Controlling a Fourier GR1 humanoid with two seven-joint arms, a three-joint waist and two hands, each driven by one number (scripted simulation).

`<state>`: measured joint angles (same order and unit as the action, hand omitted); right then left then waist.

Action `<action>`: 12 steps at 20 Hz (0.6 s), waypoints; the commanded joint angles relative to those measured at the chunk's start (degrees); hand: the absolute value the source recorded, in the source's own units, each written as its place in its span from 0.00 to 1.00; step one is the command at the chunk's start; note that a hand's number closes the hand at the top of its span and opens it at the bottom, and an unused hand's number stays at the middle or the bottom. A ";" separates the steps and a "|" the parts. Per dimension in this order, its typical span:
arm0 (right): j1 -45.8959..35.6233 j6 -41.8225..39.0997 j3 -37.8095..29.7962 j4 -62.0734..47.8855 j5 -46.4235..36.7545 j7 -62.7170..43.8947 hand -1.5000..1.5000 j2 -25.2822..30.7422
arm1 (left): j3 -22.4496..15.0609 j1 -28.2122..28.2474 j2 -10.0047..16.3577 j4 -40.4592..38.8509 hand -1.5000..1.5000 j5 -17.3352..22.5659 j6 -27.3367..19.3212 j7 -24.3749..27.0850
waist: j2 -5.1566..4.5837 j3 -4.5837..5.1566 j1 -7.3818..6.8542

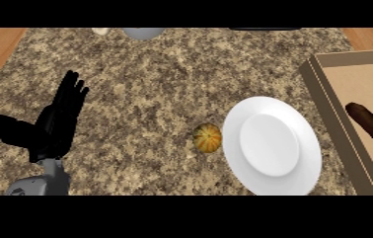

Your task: Pick the sweet potato from the plate and place it in the cardboard box

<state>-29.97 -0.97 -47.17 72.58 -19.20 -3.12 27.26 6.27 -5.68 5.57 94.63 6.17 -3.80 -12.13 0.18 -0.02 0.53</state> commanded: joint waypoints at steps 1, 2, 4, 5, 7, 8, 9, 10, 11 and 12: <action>3.09 -1.15 -4.84 -1.04 6.88 2.63 0.00 2.85 | -0.60 2.22 -0.85 -0.02 0.50 -0.84 0.05 2.77 | -0.13 0.01 -0.37; 4.05 -0.89 -4.84 0.86 7.76 1.93 0.00 2.97 | 0.09 0.88 -0.43 -0.92 0.50 0.17 0.31 1.30 | -0.12 0.02 -0.30; 6.88 -1.77 -7.12 -2.36 10.20 6.22 0.00 4.24 | -0.99 0.09 -0.46 1.08 0.50 -1.79 -1.43 -0.69 | -0.14 -0.01 -0.34; 7.30 -0.79 -6.94 0.45 10.84 4.49 0.00 2.31 | -3.96 -0.44 -3.94 -0.87 0.50 -4.38 -3.80 1.64 | -0.12 0.01 -0.14; 8.56 -1.43 -7.28 -3.64 12.98 7.17 0.00 6.02 | -1.83 1.56 -1.18 1.61 0.50 -1.87 -0.91 0.54 | -0.16 0.01 -0.53; 11.04 -4.00 -8.62 0.73 15.20 4.98 0.00 5.79 | -0.80 -0.51 -0.06 2.02 0.50 -1.16 -1.23 -2.91 | -0.09 0.02 -0.26; 12.04 -3.66 -9.02 -4.86 15.23 11.31 0.00 5.50 | -1.41 1.55 -0.13 5.31 0.50 -0.80 -0.50 -2.69 | -0.13 -0.01 -0.54; 14.04 -4.44 -9.57 -0.19 16.50 9.10 0.00 5.03 | -3.94 2.95 -1.99 7.92 0.50 -3.10 -2.75 -4.36 | -0.05 0.00 -0.39; 14.39 -7.56 -11.24 -4.30 18.08 9.31 0.00 9.41 | 0.23 -1.29 0.29 0.55 0.50 -0.35 -0.37 -1.01 | -0.17 0.01 -0.15; 15.13 -4.23 -9.01 -0.04 18.23 7.91 0.00 5.92 | 1.35 -1.34 1.53 0.69 0.50 0.76 0.89 -1.67 | -0.14 0.03 -0.33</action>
